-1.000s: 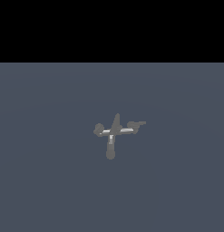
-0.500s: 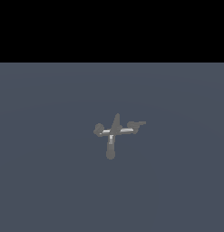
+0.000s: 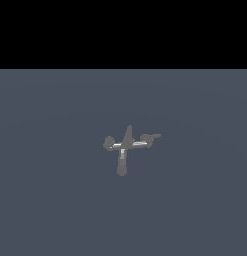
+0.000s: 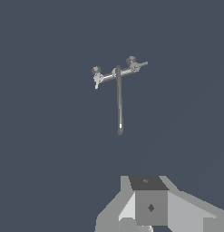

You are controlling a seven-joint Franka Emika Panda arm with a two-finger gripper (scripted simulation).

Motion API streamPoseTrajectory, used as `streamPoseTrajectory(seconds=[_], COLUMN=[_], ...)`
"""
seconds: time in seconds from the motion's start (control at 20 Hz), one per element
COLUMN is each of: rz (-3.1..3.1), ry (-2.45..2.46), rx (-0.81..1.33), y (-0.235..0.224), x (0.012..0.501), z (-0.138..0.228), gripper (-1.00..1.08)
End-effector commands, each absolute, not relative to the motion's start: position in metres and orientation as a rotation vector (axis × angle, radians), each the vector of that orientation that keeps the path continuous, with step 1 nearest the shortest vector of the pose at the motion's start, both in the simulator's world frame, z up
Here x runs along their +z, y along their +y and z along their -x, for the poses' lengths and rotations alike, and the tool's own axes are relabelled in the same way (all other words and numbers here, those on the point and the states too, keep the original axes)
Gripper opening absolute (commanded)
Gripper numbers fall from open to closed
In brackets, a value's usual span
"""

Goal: Turn on the faucet by rotating a designated handle.

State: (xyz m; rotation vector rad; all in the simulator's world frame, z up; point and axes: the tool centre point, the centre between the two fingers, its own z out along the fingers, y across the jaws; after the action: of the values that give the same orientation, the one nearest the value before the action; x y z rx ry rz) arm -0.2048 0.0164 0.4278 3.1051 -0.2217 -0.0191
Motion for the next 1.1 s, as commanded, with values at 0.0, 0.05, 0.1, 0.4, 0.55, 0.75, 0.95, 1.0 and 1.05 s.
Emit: streamPoseTrajectory(seconds=[0.0, 0.05, 0.1, 0.4, 0.55, 0.75, 0.95, 1.0, 1.05], rz=[-3.099, -3.096, -3.092, -3.056, -3.031, -2.992, -2.947, -2.934, -2.921], ry=[-0.311, -0.35, -0.39, -0.633, -0.752, -0.904, -1.05, -1.085, -1.121], rx=[-0.019, -0.019, -0.018, -0.017, -0.016, -0.015, -0.014, -0.013, -0.013], y=[0.019, 0.02, 0.02, 0.021, 0.02, 0.016, 0.01, 0.008, 0.006], x=[0.411, 0.404, 0.397, 0.352, 0.33, 0.302, 0.274, 0.267, 0.26], z=[0.193, 0.187, 0.181, 0.146, 0.128, 0.105, 0.083, 0.078, 0.073], gripper=[-1.0, -1.0, -1.0, -1.0, -1.0, -1.0, -1.0, -1.0, -1.0])
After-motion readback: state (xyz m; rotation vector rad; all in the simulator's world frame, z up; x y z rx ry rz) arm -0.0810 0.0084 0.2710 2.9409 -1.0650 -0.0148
